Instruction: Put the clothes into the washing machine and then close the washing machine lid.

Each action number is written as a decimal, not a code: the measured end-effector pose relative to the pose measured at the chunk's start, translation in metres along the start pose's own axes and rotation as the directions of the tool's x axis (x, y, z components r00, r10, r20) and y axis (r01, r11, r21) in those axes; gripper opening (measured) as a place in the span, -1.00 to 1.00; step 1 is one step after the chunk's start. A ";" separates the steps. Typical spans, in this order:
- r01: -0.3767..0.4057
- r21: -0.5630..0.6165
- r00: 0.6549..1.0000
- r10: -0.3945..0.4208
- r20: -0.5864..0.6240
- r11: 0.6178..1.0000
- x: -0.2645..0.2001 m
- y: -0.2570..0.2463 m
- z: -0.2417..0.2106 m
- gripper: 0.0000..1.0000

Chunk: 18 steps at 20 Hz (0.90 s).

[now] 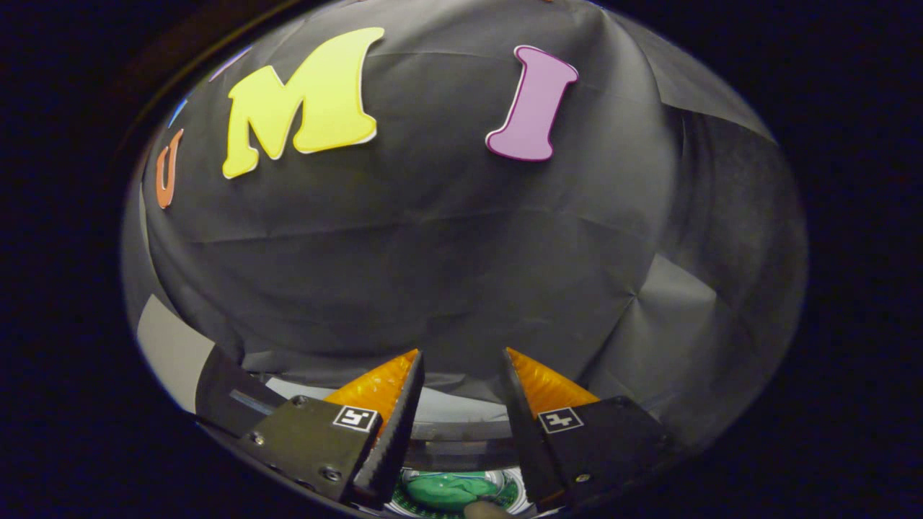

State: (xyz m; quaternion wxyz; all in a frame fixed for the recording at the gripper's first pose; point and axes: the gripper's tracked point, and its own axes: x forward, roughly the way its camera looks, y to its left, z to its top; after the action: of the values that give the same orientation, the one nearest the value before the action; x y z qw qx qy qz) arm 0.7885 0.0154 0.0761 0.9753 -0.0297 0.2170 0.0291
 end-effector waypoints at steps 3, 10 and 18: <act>0.005 0.000 1.000 -0.005 -0.025 1.000 0.006 -0.006 -0.014 0.34; -0.025 0.016 1.000 0.025 -0.002 1.000 0.001 -0.008 -0.023 0.39; -0.029 0.010 0.997 0.028 0.069 1.000 -0.006 -0.007 -0.024 0.39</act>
State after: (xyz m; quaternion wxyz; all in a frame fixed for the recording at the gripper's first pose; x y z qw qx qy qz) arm 0.7738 0.0062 0.0575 0.9818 -0.0202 0.1840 0.0429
